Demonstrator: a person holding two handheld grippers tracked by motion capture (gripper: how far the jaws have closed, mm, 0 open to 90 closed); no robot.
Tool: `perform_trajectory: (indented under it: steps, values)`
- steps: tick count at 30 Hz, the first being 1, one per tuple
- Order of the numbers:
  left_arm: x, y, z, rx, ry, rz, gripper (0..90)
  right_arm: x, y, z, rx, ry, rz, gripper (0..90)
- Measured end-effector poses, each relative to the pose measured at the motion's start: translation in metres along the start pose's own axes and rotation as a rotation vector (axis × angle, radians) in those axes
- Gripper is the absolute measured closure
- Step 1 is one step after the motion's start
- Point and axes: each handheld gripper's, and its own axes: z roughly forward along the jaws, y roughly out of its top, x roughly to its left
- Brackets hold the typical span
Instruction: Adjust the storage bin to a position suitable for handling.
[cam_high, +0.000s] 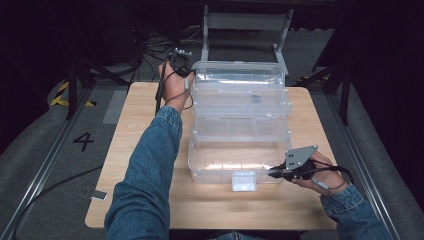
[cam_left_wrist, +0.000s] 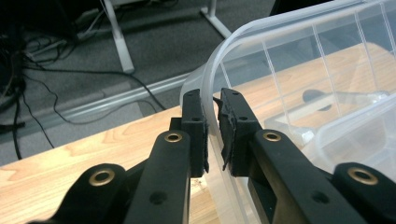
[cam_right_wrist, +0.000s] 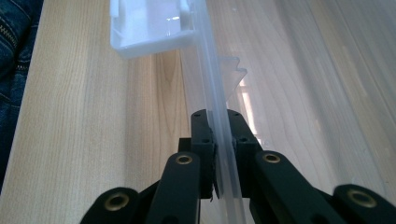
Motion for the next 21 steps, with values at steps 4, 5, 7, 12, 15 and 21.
perform_trajectory:
  steps: [4, 5, 7, 12, 15, 21]
  values:
    - [0.001, 0.000, 0.009, 0.020, 0.005, 0.008, 81.1, 0.001, 0.000, 0.000, 0.001, 0.000, 0.005, 84.2]
    - [0.002, 0.000, 0.011, 0.028, 0.008, 0.013, 81.1, 0.001, 0.000, 0.000, 0.001, 0.000, 0.005, 84.2]
    - [0.004, -0.002, 0.017, 0.037, -0.001, -0.002, 81.0, 0.002, 0.001, 0.000, 0.003, -0.001, 0.003, 84.3]
    - [0.009, -0.006, 0.026, 0.054, -0.021, -0.023, 80.7, 0.003, 0.002, 0.000, 0.006, -0.001, 0.004, 84.3]
    - [0.009, -0.009, 0.033, 0.068, -0.014, 0.008, 80.2, 0.005, 0.003, 0.000, 0.007, -0.001, 0.004, 84.4]
    - [0.016, -0.019, 0.047, 0.097, -0.033, -0.018, 79.5, 0.007, 0.003, 0.000, 0.008, 0.001, 0.004, 84.3]
